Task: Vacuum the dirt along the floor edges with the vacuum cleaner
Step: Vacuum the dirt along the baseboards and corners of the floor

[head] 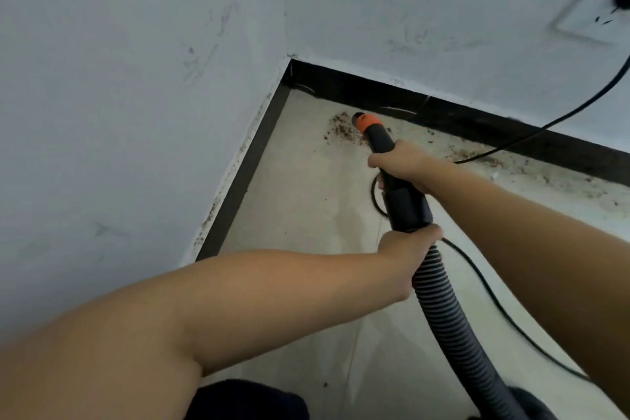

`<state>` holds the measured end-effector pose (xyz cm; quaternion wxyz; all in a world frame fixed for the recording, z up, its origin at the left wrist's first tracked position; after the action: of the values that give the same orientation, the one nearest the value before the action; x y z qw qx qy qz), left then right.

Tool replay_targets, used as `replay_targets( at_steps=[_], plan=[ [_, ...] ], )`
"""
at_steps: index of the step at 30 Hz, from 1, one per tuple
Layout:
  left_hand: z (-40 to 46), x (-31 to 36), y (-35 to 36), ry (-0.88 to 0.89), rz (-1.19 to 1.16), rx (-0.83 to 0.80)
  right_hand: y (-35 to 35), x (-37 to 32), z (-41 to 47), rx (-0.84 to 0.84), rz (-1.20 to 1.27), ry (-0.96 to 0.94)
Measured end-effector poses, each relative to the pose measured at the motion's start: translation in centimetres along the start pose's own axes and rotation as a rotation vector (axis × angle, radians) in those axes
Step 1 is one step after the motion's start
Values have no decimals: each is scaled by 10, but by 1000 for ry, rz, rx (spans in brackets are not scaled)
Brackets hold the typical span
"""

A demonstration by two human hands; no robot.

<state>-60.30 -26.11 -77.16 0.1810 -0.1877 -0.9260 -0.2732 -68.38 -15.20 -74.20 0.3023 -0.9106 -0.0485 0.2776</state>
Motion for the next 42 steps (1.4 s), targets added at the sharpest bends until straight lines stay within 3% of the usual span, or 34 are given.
replay_targets(
  at_steps=[5, 9, 17, 25, 35, 42],
  plan=[
    [-17, -37, -60, -2, -27, 176, 75, 2, -10, -112, 96, -54],
    [-25, -39, -82, 7, 3, 175, 100, 3, -7, -131, 218, -56],
    [-22, -35, -53, -128, 79, 87, 65, 46, -2, 17, 341, 69],
    [-15, -44, -29, -155, 103, 66, 44, 74, 3, 93, 365, 125],
    [-10, -25, -54, -83, -53, 217, 79, 9, 16, -116, 269, -21],
    [-1, -14, -65, -56, -45, 245, 82, -4, 24, -116, 270, -35]
  ],
)
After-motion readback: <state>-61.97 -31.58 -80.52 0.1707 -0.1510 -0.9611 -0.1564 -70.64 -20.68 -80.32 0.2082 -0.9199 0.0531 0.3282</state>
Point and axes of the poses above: each hand's wrist, its own z-axis towards the middle knuckle, its own y-axis out of the palm, x = y × z, the point moved 3 cm from there along z, towards the middle knuckle, and after that the axes turned 7 degrees about -z, right-handed, at the moved point
